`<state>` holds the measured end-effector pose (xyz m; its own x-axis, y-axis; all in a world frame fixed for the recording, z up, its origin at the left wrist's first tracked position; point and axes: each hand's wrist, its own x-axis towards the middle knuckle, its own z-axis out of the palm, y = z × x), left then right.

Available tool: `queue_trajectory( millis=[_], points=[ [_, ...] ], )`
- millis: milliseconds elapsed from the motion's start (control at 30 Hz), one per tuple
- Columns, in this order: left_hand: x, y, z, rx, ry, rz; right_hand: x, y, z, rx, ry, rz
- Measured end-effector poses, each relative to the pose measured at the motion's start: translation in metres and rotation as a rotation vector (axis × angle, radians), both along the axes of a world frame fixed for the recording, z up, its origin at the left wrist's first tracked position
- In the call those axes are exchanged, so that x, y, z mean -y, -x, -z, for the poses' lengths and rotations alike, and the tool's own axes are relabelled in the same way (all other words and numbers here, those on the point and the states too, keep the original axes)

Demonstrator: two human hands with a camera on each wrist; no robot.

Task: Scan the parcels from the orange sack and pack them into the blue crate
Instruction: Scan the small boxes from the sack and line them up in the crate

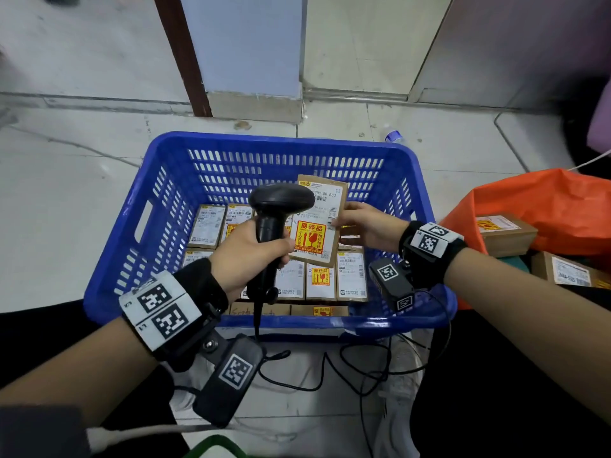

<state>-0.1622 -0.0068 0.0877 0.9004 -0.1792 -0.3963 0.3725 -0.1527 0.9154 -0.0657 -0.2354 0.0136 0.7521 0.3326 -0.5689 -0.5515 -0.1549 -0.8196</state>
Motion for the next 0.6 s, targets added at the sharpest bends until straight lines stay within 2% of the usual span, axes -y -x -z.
queue_trajectory(
  millis=[200,300,467,600],
  points=[
    [0.001,0.0,0.0,-0.006,0.005,-0.008,-0.001,0.0,-0.003,0.018,0.014,-0.016],
    [0.0,0.0,-0.001,0.0,0.006,-0.017,0.003,-0.005,-0.006,0.059,0.089,-0.016],
    [-0.002,-0.003,-0.001,0.008,0.015,-0.025,0.032,-0.018,-0.02,0.202,0.44,-0.104],
    [-0.002,-0.008,-0.001,0.008,0.026,-0.025,0.058,-0.024,-0.021,0.254,0.823,-0.244]
  ],
)
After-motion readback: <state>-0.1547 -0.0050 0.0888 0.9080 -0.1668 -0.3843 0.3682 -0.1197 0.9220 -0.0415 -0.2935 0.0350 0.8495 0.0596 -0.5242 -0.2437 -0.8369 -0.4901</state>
